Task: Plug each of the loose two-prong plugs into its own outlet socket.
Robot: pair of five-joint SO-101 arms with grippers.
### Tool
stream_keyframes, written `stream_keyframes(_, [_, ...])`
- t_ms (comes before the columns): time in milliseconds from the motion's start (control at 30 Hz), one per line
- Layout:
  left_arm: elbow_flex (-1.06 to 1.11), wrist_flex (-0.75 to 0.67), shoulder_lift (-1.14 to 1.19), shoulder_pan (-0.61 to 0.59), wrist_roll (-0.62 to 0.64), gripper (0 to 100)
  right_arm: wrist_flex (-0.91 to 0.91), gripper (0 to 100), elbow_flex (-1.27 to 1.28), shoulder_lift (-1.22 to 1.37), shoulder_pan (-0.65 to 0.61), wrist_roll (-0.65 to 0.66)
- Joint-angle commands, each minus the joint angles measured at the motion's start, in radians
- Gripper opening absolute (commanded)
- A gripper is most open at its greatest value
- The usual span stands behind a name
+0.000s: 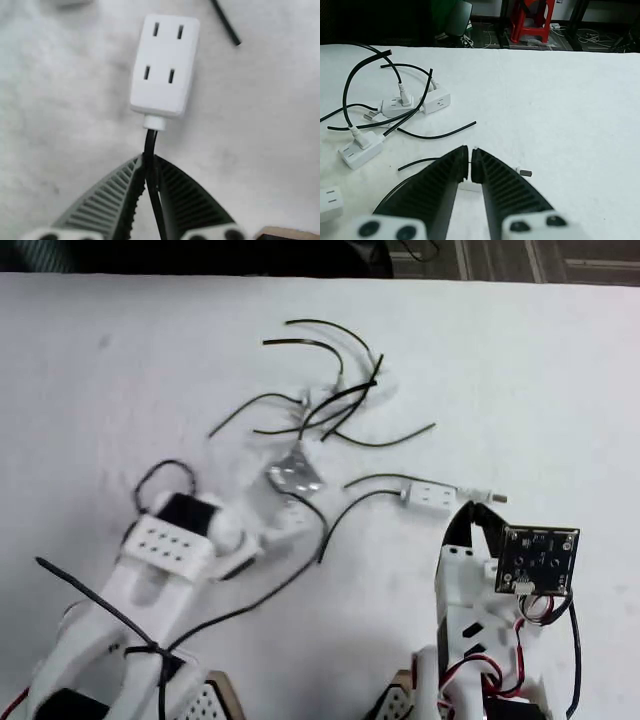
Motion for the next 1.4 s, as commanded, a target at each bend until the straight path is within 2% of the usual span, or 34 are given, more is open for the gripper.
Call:
stream_keyframes(0, [0.051, -0.051, -0.039, -0.048, -0.034, 2, -0.005, 1.8, -0.009, 0.004, -0.007, 0.002])
stream_keyframes(200, [0.112, -0.084, -0.041, -0.047, -0.035, 3, 0.008, 1.8, -0.009, 0.007, -0.007, 0.009])
stream_keyframes(400, [0.086, -0.037, -0.047, -0.054, -0.023, 21, 0.019, 1.9, -0.006, 0.012, -0.007, 0.084])
stream_keyframes(567, [-0.018, 0.048, -0.047, -0.054, 0.005, 21, 0.051, 8.3, -0.011, 0.151, -0.005, 0.123])
stream_keyframes(733, [-0.1, 0.126, -0.048, -0.061, 0.023, 21, 0.01, 8.4, -0.064, 0.394, -0.005, 0.15])
stream_keyframes(1000, [-0.098, 0.091, -0.048, -0.251, 0.057, 21, 0.001, 8.4, -0.245, 0.802, 0.001, 0.589])
stream_keyframes(1167, [-0.08, 0.063, -0.048, -0.363, 0.057, 21, -0.044, 8.5, -0.307, 1.053, 0.004, 0.784])
stream_keyframes(1367, [0.117, -0.167, -0.048, -0.44, 0.057, 21, -0.15, 8.5, -0.374, 1.271, 0.035, 1.0])
